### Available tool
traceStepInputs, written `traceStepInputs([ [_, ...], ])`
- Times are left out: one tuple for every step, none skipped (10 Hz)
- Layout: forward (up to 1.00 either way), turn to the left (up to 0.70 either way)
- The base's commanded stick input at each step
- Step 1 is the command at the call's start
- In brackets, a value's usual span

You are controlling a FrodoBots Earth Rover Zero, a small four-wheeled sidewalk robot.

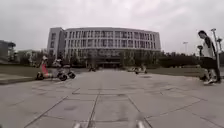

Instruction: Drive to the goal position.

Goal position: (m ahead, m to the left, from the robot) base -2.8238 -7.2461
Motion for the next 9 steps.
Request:
traceStepInputs([
  [0.85,0.00],
  [0.85,0.00],
  [0.85,0.00],
  [0.85,0.00],
  [0.85,0.00],
  [0.85,0.00],
  [0.85,0.00],
  [0.85,0.00],
  [0.85,0.00],
])
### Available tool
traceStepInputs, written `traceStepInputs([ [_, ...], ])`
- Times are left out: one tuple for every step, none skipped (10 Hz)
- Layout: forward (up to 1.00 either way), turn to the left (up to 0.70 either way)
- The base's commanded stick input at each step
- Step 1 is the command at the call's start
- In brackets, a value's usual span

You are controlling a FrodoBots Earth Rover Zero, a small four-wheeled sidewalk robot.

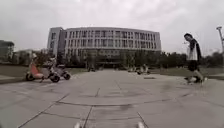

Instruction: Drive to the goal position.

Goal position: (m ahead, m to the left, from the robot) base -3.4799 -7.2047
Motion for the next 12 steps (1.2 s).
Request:
traceStepInputs([
  [0.85,0.00],
  [0.85,0.00],
  [0.85,0.00],
  [0.85,0.00],
  [0.85,0.00],
  [0.85,0.00],
  [0.85,0.00],
  [0.85,0.00],
  [0.85,0.00],
  [0.85,0.00],
  [0.85,0.00],
  [0.85,0.00],
])
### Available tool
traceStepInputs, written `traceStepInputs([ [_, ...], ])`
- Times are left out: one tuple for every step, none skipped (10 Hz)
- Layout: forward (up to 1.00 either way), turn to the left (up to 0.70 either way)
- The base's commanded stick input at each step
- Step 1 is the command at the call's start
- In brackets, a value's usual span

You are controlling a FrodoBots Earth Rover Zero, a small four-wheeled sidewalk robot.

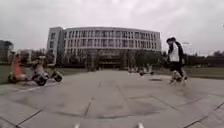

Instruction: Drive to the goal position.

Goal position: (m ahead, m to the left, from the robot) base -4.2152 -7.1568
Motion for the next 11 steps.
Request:
traceStepInputs([
  [0.85,0.00],
  [0.85,0.00],
  [0.85,0.00],
  [0.85,0.00],
  [0.85,0.00],
  [0.85,0.00],
  [0.85,0.00],
  [0.85,0.00],
  [0.85,0.00],
  [0.85,0.00],
  [0.85,0.00],
])
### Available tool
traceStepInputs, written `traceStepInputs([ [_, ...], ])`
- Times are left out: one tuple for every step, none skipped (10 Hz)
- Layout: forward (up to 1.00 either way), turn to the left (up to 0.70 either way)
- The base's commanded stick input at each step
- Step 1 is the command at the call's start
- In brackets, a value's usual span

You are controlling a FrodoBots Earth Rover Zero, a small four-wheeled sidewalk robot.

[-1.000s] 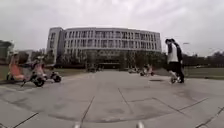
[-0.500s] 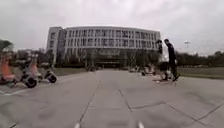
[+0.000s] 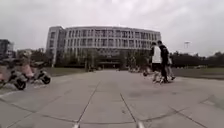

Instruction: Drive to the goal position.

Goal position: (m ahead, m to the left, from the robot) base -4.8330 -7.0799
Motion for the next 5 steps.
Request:
traceStepInputs([
  [0.85,0.00],
  [0.85,0.00],
  [0.85,0.00],
  [0.85,0.00],
  [0.85,0.00],
])
